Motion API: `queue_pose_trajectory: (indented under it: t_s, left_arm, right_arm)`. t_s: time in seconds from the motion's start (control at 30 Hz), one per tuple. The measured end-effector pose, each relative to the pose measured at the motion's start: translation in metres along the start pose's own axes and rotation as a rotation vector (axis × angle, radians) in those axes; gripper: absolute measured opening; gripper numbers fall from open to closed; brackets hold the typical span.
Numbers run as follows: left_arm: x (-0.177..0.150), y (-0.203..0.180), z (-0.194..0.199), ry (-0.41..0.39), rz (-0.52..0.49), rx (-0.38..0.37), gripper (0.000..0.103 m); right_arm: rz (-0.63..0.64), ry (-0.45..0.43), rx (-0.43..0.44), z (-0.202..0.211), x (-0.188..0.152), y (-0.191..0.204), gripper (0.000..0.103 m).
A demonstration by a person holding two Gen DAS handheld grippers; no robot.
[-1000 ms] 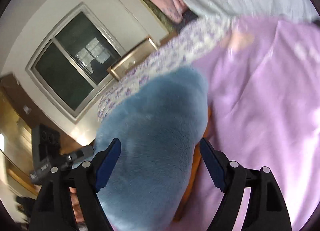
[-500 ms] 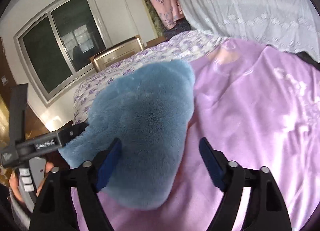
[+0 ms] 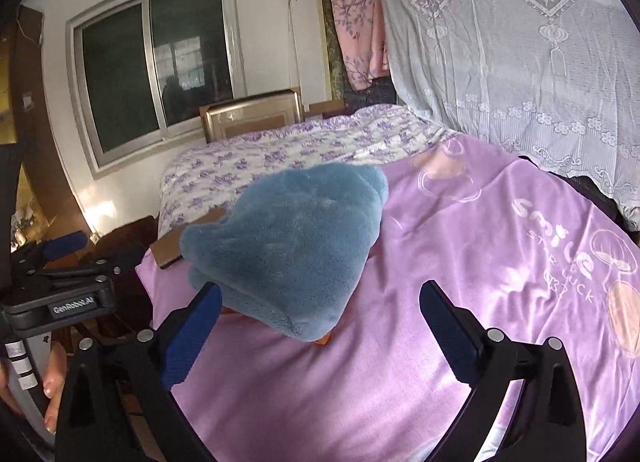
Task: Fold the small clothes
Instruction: 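Open both tools and withdraw them from the folded jacket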
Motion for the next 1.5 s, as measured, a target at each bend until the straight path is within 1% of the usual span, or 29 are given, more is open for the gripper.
queue_pose_trajectory:
  t_s: [0.17, 0.3, 0.43, 0.57, 0.83, 1.27, 1.5]
  left_arm:
    - [0.006, 0.003, 0.031, -0.048, 0.016, 0.027, 0.098]
    - [0.008, -0.004, 0.042, -0.062, -0.007, 0.029, 0.098]
    - [0.009, -0.01, 0.045, -0.063, -0.022, 0.037, 0.098]
    - [0.008, -0.013, 0.043, -0.063, -0.031, 0.051, 0.098]
    - [0.005, -0.015, 0.038, -0.043, -0.036, 0.051, 0.098]
    - [0.002, -0.029, 0.04, -0.044, -0.082, 0.065, 0.098]
    - [0.001, -0.033, 0.041, -0.034, -0.088, 0.053, 0.098]
  right_arm:
    - [-0.016, -0.028, 0.015, 0.019, 0.004, -0.004, 0.1]
    - [-0.014, -0.051, 0.022, 0.029, 0.006, -0.003, 0.1]
    - [-0.012, -0.058, 0.026, 0.031, 0.006, -0.001, 0.1]
    - [0.001, -0.049, 0.022, 0.028, 0.004, 0.003, 0.1]
    - [0.012, -0.028, 0.025, 0.021, 0.0, 0.007, 0.1]
    - [0.003, -0.042, 0.029, 0.026, 0.0, 0.004, 0.1]
    - [0.001, -0.047, 0.029, 0.028, 0.001, 0.003, 0.1]
Point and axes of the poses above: each gripper's, at about its wrist camera, not at the fingertips, and z roughly against the way its jaws point, y to its left, x to its top, the point moved 6 cm from there along -z, roughly the way its jaws point, and after that the axes turned 4 degrees about x, right-handed, at the moved point
